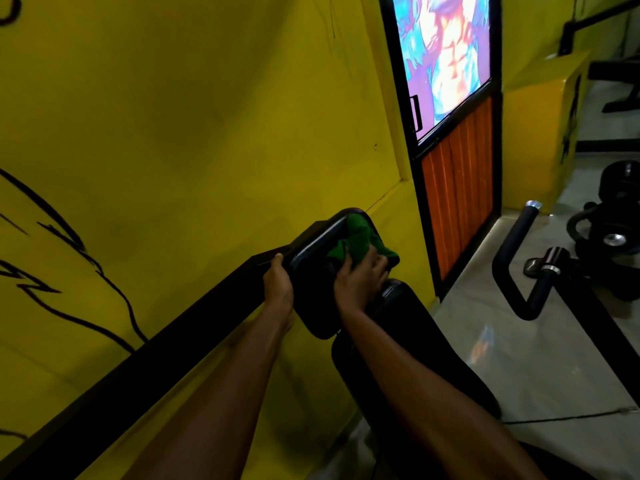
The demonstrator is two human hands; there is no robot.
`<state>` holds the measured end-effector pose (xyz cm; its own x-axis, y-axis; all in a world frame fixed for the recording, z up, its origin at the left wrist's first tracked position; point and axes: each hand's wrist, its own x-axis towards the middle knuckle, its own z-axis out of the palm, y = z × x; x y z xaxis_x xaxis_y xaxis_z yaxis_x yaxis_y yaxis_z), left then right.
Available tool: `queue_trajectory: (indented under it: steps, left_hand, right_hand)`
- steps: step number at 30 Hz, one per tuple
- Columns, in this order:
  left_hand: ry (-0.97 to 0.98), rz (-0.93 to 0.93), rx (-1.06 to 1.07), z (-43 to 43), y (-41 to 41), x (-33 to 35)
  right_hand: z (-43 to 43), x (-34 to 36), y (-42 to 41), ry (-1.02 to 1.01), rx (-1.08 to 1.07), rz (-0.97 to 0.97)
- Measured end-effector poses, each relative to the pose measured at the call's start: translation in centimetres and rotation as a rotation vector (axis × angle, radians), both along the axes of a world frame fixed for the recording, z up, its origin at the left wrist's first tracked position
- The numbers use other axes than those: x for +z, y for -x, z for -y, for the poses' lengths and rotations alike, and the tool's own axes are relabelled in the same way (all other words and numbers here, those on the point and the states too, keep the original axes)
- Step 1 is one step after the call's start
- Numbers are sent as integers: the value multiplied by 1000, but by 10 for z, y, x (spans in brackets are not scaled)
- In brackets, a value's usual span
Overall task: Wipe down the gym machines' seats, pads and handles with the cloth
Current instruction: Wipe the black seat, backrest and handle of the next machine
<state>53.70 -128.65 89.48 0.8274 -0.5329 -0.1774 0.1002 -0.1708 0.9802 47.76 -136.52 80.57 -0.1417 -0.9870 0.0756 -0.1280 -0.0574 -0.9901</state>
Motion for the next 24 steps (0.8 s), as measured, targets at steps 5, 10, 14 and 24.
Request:
queue_trajectory:
  steps: [5,10,14,24]
  left_hand:
    - [21,12,46,4,-2,-1]
    - [-33,83,112,6,2,2]
    - [-28,136,189,9,5,-2]
    - [32,88,261,11,8,-5]
  right_hand:
    - [-61,-15,-9,451,159,-61]
    - [2,-32,13,194,76,-100]
    - [12,22,0,123,-27,-16]
    - [43,-4,15,209,34,-24]
